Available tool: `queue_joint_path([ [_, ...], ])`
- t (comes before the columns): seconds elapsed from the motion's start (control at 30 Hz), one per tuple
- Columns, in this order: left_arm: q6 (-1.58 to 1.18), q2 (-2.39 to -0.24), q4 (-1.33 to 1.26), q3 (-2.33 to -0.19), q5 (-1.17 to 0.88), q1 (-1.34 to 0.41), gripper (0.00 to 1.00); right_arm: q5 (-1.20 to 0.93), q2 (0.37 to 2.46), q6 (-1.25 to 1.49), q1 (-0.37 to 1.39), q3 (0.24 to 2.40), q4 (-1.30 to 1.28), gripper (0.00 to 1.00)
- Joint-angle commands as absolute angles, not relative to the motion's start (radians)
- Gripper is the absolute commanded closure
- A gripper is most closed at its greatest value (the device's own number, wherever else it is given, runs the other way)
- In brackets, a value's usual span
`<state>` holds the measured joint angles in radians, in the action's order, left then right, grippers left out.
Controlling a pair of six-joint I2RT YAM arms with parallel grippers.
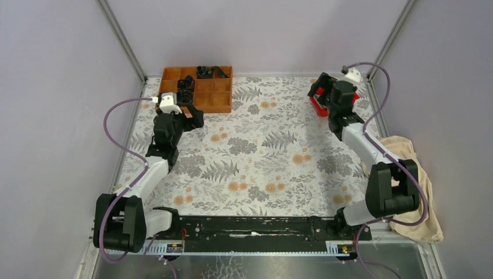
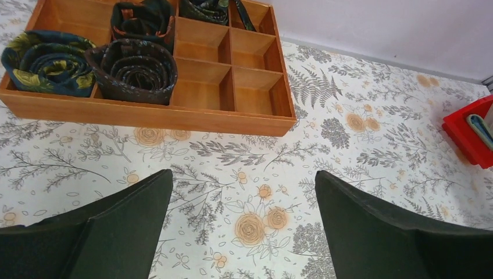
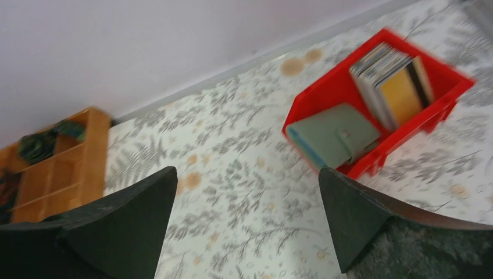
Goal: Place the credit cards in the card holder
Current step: Pick up the card holder from the storage box.
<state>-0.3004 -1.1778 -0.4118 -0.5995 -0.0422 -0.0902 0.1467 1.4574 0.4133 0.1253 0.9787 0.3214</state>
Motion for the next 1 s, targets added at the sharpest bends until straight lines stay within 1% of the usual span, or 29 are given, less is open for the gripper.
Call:
queue_joint_path([
  [0.0, -0.358, -1.201, -0.362, -0.687, -0.048, -0.111, 0.00, 0.547, 1.518, 0.245, 0.204, 1.131, 0.176, 0.00],
  [0.13, -0.446, -1.263, -0.341, -0.769, -0.114, -0.118, 0.00, 0.500, 1.539, 0.237, 0.204, 1.145, 0.195, 0.00],
  [0.3, -0.496, -1.391, -0.249, -0.917, -0.206, -0.131, 0.00, 0.393, 1.621, 0.206, 0.202, 1.283, 0.050, 0.01],
  [0.43, -0.531, -1.433, -0.249, -0.948, -0.152, -0.163, 0.00, 0.376, 1.713, 0.152, 0.202, 1.378, -0.049, 0.04],
  [0.6, -0.584, -1.474, -0.254, -0.970, -0.129, -0.206, 0.00, 0.393, 1.789, 0.078, 0.202, 1.431, -0.105, 0.05],
  [0.77, -0.616, -1.512, -0.243, -0.993, -0.103, -0.266, 0.00, 0.414, 1.881, 0.000, 0.202, 1.512, -0.184, 0.05],
  [0.97, -0.662, -1.542, -0.247, -1.007, -0.081, -0.308, 0.00, 0.428, 1.942, -0.058, 0.202, 1.561, -0.217, 0.05],
])
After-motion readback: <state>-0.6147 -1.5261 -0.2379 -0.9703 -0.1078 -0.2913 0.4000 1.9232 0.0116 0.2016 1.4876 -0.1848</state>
